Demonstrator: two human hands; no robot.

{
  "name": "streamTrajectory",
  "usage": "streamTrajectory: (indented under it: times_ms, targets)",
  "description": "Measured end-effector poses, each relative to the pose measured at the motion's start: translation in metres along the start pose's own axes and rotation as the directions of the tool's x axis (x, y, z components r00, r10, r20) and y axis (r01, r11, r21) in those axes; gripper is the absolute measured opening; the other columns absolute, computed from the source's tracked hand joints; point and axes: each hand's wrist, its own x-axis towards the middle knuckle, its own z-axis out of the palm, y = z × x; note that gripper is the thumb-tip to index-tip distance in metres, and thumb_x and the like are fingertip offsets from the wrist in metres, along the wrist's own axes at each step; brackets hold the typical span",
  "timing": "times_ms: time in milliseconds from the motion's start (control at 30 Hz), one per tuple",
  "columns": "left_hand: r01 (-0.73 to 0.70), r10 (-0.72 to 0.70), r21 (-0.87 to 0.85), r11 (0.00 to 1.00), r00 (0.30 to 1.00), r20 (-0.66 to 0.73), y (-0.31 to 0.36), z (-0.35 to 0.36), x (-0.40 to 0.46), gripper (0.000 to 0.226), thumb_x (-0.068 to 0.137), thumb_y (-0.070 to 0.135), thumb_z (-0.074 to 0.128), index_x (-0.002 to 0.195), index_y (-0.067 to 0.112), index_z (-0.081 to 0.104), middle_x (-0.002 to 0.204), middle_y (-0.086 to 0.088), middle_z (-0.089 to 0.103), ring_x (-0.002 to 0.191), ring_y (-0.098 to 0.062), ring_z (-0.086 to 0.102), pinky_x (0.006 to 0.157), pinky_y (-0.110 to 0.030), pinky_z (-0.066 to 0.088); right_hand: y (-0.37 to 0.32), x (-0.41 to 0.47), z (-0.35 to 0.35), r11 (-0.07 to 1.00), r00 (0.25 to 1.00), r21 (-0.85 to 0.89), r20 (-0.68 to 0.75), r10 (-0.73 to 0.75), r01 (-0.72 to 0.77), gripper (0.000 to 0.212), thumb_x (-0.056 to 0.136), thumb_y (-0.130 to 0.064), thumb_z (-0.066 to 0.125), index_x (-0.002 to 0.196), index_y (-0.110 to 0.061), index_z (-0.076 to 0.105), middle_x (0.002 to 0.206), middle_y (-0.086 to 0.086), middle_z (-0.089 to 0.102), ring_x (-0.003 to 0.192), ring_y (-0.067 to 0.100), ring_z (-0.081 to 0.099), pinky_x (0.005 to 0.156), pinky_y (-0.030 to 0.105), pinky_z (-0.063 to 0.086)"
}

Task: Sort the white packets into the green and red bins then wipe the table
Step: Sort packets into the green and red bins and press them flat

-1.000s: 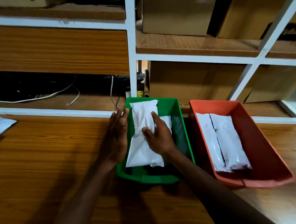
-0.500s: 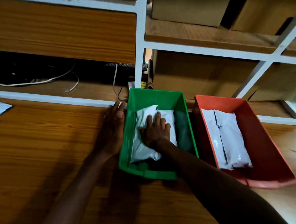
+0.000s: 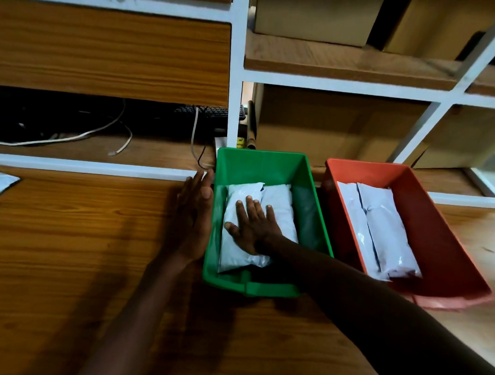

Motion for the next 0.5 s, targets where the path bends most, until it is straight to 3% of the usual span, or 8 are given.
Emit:
streamTrajectory:
  times_ms: [133,233,300,400,500]
  targets:
    - [-0.045,0.045,0.05,0.998,0.999,0.002,0.0,-0.011,-0.007,0.081,0.085,0.083,-0.003,0.15,0.043,0.022,0.154,0.023,0.016,0.149,-0.002,0.007,0.124,-0.049,0.013,0.0,-0.014,-0.021,0.998,0.996,0.062,-0.083,-0.016,0.022,0.075,0.103,-0.06,0.018,0.161,-0.014,0.005,0.168,0.015,-0.003,0.155,0.031,0.001,0.124,0.05,0.004]
    - [-0.066,0.064,0.089,0.994,0.998,0.025,-0.004,-0.023,-0.015,0.082,0.086,0.081,-0.001,0.153,0.04,0.024,0.164,0.013,0.017,0.152,-0.008,0.006,0.124,-0.051,0.012,-0.006,-0.037,-0.044,0.994,0.992,0.106,-0.123,-0.012,0.025,0.071,0.105,-0.057,0.023,0.161,-0.016,0.008,0.169,0.011,0.0,0.156,0.027,0.002,0.124,0.046,0.006]
    - [-0.082,0.076,0.133,0.988,0.996,0.051,-0.007,-0.029,-0.022,0.083,0.089,0.078,0.0,0.156,0.035,0.024,0.165,0.01,0.016,0.153,-0.009,0.005,0.124,-0.05,0.011,-0.011,-0.059,-0.057,0.98,0.973,0.193,-0.229,-0.005,0.05,0.066,0.105,-0.052,0.031,0.16,-0.016,0.019,0.168,0.011,0.013,0.154,0.026,0.014,0.123,0.042,0.015]
    - [-0.168,0.155,0.273,0.947,0.986,0.066,-0.008,-0.046,-0.044,0.074,0.097,0.066,0.005,0.156,0.028,0.027,0.165,0.005,0.02,0.154,-0.013,0.008,0.123,-0.048,0.014,-0.029,-0.101,-0.069,0.942,0.862,0.308,-0.505,0.046,0.131,0.056,0.102,-0.049,0.043,0.148,-0.017,0.047,0.154,0.008,0.047,0.141,0.024,0.045,0.112,0.036,0.037]
    - [-0.249,0.239,0.378,0.892,0.968,0.073,-0.001,-0.066,-0.076,0.069,0.101,0.06,0.009,0.155,0.024,0.031,0.164,0.001,0.025,0.154,-0.017,0.012,0.124,-0.044,0.014,-0.056,-0.153,-0.068,0.923,0.7,0.309,-0.711,0.064,0.229,0.045,0.099,-0.042,0.052,0.132,-0.014,0.062,0.135,0.006,0.064,0.123,0.024,0.061,0.098,0.036,0.05]
